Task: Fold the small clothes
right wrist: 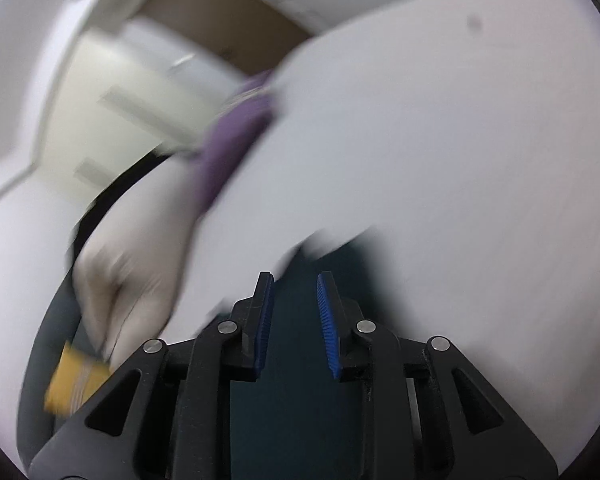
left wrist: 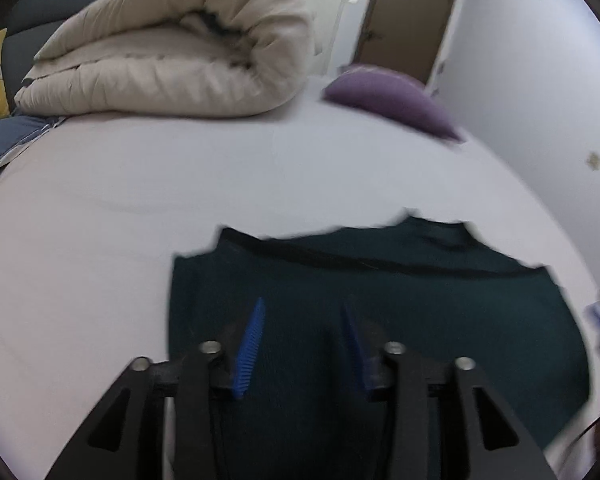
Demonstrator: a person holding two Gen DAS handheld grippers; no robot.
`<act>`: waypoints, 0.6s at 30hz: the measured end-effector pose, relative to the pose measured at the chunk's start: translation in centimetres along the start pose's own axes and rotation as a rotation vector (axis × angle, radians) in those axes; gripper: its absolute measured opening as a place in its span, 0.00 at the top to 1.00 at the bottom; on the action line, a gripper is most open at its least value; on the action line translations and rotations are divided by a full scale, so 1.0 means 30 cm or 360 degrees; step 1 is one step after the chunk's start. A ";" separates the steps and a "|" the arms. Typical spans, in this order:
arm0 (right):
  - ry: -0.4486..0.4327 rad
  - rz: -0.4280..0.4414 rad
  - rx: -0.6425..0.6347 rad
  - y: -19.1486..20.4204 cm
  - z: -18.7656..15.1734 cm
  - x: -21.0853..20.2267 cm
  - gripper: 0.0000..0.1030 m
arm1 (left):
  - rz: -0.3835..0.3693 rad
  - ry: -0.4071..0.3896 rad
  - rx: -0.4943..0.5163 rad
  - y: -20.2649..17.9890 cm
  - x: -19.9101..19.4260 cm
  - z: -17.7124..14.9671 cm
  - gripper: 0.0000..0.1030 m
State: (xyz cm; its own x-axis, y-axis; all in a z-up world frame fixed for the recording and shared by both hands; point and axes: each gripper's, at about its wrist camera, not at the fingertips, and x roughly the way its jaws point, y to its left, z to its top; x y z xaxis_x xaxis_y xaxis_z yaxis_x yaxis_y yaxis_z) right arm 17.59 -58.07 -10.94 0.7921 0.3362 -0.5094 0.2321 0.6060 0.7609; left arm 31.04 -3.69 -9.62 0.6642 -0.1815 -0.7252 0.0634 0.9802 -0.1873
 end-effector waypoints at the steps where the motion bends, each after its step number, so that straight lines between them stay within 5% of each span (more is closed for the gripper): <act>1: 0.0082 0.0070 -0.0091 0.066 -0.067 0.004 0.64 | 0.0015 -0.0006 0.0066 -0.045 -0.051 -0.052 0.41; 2: 0.0252 0.0125 -0.0210 0.148 -0.172 0.035 0.49 | 0.0029 0.0003 0.0123 -0.072 -0.072 -0.091 0.41; 5: 0.0621 0.0237 -0.0405 0.269 -0.429 0.146 0.47 | 0.0120 0.0116 0.0158 -0.066 -0.050 -0.197 0.40; 7: 0.0798 0.0169 -0.0480 0.274 -0.552 0.232 0.49 | 0.0060 0.0108 0.0093 -0.009 -0.041 -0.223 0.40; 10: 0.0738 0.0179 -0.0349 0.190 -0.541 0.244 0.75 | 0.0077 0.0132 0.0121 -0.005 -0.029 -0.213 0.39; 18: 0.0245 0.0014 0.0109 -0.192 -0.244 0.020 0.80 | 0.0078 0.0111 0.0122 -0.008 -0.022 -0.232 0.38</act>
State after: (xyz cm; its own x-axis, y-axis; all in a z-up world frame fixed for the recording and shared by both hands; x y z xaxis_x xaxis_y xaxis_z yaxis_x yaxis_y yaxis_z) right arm 12.59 -56.08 -18.56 0.6998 0.4508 -0.5541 0.2675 0.5538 0.7885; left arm 25.41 -4.35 -13.70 0.6147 -0.1357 -0.7770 0.0908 0.9907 -0.1011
